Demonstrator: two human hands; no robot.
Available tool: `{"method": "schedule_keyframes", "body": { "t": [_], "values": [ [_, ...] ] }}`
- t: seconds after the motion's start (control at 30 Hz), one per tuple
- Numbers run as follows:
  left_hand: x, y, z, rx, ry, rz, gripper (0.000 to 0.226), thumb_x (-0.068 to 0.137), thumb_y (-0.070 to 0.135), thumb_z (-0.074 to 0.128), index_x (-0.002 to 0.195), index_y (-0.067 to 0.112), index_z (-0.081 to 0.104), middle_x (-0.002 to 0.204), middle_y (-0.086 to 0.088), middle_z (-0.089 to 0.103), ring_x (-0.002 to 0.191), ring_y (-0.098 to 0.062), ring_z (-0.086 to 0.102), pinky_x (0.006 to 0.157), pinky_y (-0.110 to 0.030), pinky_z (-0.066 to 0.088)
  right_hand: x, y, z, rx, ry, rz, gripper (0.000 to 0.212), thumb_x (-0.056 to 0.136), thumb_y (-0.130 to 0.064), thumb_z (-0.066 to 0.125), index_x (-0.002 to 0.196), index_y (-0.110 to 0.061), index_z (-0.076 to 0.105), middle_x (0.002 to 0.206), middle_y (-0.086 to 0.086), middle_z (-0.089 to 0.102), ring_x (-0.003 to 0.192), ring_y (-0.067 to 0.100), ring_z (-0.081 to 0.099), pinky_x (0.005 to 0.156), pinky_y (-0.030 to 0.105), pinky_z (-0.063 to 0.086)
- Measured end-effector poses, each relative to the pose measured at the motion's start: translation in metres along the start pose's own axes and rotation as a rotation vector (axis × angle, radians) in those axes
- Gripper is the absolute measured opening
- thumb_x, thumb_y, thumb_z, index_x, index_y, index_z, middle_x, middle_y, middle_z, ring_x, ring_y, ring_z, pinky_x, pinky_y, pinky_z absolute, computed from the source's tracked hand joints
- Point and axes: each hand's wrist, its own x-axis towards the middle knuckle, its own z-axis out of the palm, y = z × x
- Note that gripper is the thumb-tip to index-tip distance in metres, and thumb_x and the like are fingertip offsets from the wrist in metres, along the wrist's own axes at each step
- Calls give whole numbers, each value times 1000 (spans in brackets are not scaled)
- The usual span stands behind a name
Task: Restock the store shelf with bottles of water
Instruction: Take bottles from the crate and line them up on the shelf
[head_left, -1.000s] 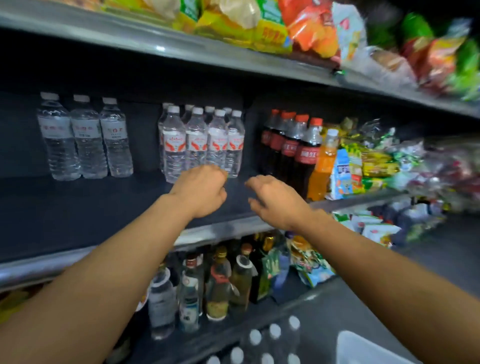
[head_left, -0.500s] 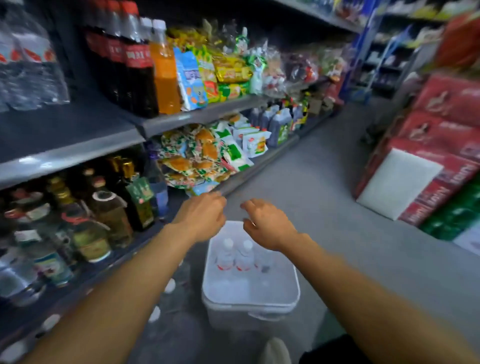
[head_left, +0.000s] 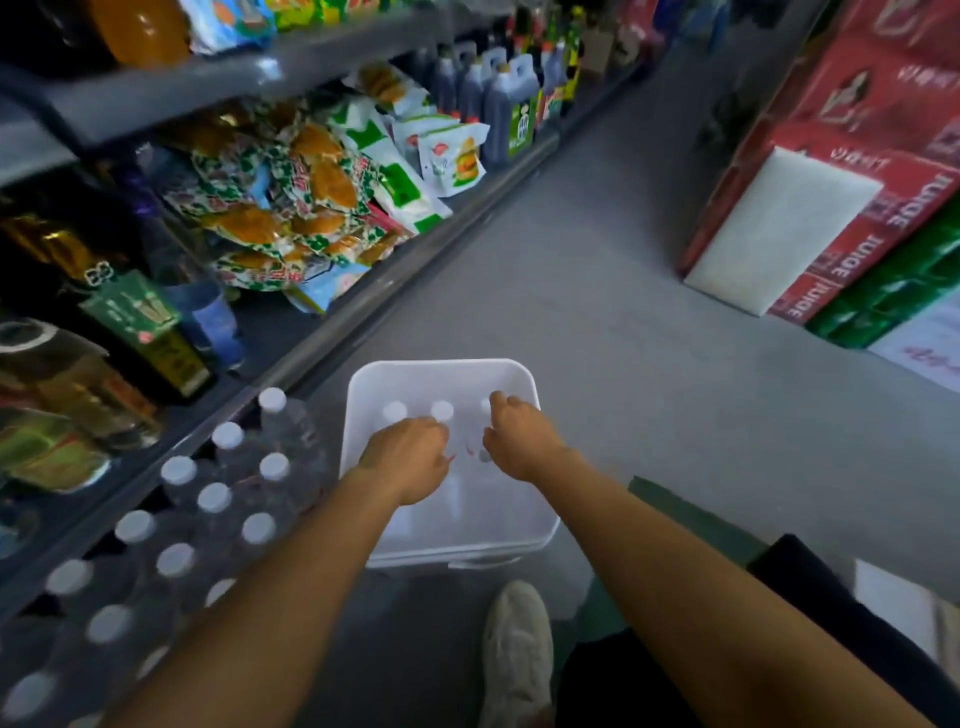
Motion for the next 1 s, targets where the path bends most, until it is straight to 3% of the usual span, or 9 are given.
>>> {"method": "schedule_keyframes", "body": {
  "t": [0.2,0.4,0.53,0.67,1.0],
  "values": [
    [21,-19,34,-10,-116,2,35,95,21,47,128,14,55,130,-8,55,112,-29,56,93,-39,49,41,2,23,-63,-56,91,43,96,-21,46,133,-1,33,124,22,55,112,39,56,88,37,42],
    [25,-28,52,-41,-154,-11,35,96,22,49,129,11,54,130,-11,56,114,-30,57,96,-41,48,64,3,35,-84,7,162,41,97,-33,50,128,-8,40,118,15,60,107,36,60,76,34,41],
    [20,-33,49,-41,-143,-11,31,95,23,49,124,13,57,125,-11,59,109,-30,58,91,-40,50,61,1,34,-27,20,189,25,94,-18,48,118,-8,45,113,18,62,103,39,61,70,33,37],
    [9,-33,28,17,-84,-5,19,93,21,48,106,11,58,116,-10,59,101,-32,59,78,-36,47,35,-6,13,15,67,129,26,91,-19,51,113,-6,46,111,21,61,102,40,59,69,33,36],
    [-50,-21,-69,55,169,26,32,92,25,48,120,14,56,129,-8,53,115,-31,53,87,-36,47,-46,-67,-105,-101,235,-168,31,89,-30,58,111,-8,55,109,20,61,98,40,56,66,32,36]
  ]
}}
